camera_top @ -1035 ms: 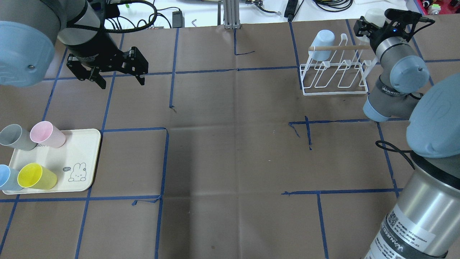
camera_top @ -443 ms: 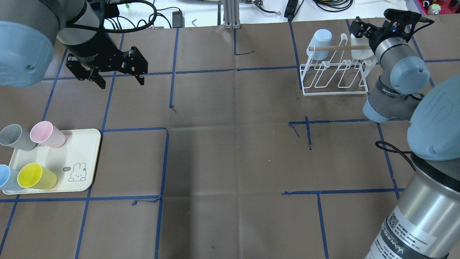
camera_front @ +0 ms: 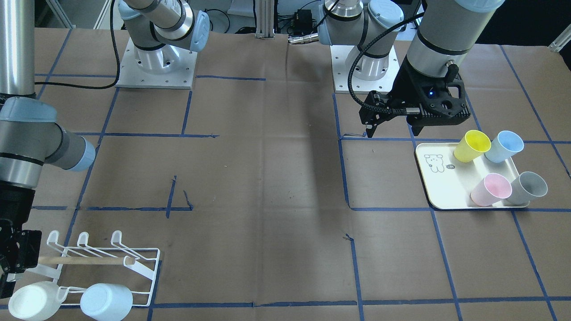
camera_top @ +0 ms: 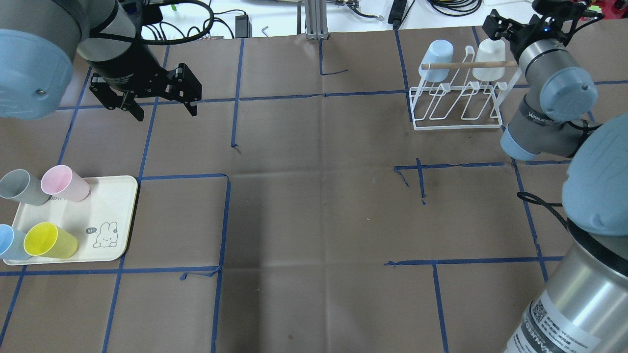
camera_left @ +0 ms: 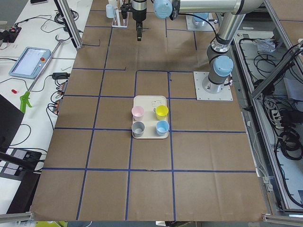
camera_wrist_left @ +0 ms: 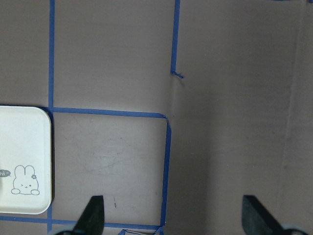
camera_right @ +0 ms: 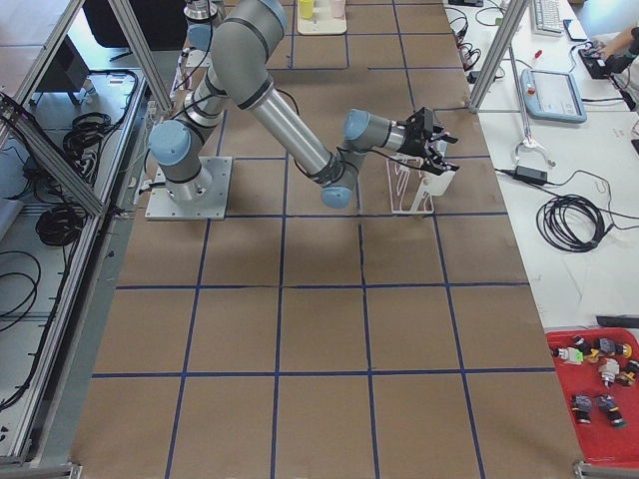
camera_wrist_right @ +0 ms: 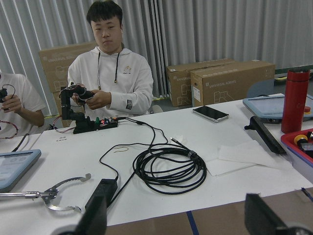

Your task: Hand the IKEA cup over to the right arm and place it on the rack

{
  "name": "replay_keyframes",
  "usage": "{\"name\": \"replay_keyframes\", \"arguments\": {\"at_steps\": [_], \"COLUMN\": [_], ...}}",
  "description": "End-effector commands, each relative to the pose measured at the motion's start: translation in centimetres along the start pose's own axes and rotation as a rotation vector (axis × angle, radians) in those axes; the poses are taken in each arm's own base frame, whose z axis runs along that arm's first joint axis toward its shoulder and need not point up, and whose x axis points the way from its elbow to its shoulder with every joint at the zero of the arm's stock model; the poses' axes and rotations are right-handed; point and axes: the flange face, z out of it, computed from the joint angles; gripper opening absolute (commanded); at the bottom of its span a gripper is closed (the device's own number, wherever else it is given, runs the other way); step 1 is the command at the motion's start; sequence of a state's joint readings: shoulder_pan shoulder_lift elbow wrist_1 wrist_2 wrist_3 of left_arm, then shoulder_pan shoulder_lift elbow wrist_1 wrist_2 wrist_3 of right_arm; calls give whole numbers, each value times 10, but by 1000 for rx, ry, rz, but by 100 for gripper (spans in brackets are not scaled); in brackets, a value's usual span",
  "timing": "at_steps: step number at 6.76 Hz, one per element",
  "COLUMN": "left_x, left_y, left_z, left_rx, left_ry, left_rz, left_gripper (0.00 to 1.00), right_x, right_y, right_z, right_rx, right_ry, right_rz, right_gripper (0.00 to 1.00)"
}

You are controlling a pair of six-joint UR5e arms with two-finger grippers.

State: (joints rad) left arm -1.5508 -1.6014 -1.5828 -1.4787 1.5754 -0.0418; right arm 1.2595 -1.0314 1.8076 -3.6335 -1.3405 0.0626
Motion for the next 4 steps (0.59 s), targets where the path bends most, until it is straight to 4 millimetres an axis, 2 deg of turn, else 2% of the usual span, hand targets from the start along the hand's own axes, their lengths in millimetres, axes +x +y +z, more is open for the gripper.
{"name": "replay_keyframes", "arguments": {"at_steps": [1,3,4], "left_x": [0,0,0], "left_y": [0,0,0], "left_z": [-1,-1,-1], "left_rx": [1,1,3], "left_ry": [2,0,2], "left_rz": [0,0,0], "left_gripper": [100,100,100], "right_x": [-30,-67,-88], "right_y": [-56,-92,-93], "right_z": [-31,-71,-83], "right_rx": [-143,-321,-407], "right_ry": [-19,-40,-64], "right_rz": [20,28,30], "right_gripper": [100,100,100]}}
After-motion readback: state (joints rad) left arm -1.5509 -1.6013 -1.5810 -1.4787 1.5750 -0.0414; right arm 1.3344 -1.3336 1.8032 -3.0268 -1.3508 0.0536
